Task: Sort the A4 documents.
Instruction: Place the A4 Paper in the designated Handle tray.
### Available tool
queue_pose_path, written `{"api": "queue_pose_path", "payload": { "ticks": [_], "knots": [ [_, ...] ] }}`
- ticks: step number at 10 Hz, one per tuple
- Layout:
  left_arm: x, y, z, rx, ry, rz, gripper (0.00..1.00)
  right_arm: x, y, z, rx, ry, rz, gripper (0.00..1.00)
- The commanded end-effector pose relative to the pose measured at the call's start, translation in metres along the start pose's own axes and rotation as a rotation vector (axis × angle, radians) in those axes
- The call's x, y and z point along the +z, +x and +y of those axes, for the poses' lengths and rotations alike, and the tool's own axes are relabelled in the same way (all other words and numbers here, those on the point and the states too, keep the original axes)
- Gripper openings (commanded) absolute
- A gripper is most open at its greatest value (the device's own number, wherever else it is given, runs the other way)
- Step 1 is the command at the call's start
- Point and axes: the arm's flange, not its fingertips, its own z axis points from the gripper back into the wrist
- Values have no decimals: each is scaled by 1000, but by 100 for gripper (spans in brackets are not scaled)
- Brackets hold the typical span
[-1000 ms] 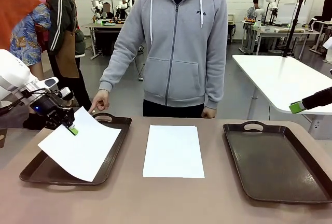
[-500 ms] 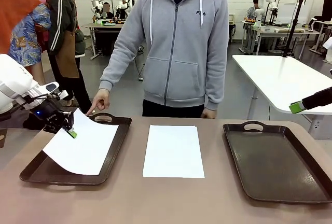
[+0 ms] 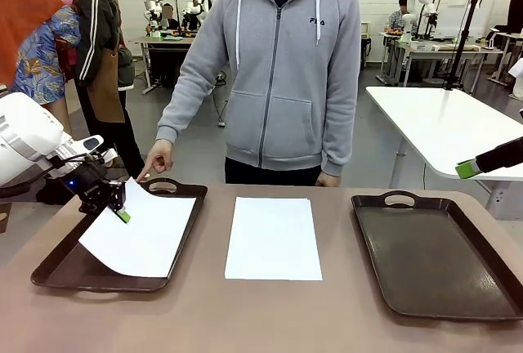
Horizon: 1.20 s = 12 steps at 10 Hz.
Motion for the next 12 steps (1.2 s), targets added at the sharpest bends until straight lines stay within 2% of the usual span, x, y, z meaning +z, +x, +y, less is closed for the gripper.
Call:
{"api": "queue_pose_path", "payload": {
  "ticks": [1,4,5,6,7,8,9,10,11,12],
  "knots": [
    [-3,12,-2,-2,-15,-4,1,-2,0,-1,-2,19,-3,100],
    [-5,15,-2,7,10,0,1,-2,0,-1,-2,19,-3,100],
    [-5,14,-3,3,17,8,19,-2,0,-1,-2,19,-3,100],
    [-5,13,-3,0,21,12,20,-2,0,-1,-2,19,-3,100],
    [-4,13,-3,-2,28,17,38,-2,0,-1,-2,19,-3,100],
    [-2,11,-1,3,56,21,39,-2,0,-1,-2,19,-3,100],
    [3,9,0,5,88,19,57,-2,0,-1,-2,19,-3,100],
    [8,7,0,5,125,18,58,-2,0,-1,-2,19,-3,100],
    [13,6,1,8,153,12,76,-2,0,-1,-2,19,-3,100],
    [19,4,2,14,177,0,77,-2,0,-1,-2,19,-3,100]
  ]
}}
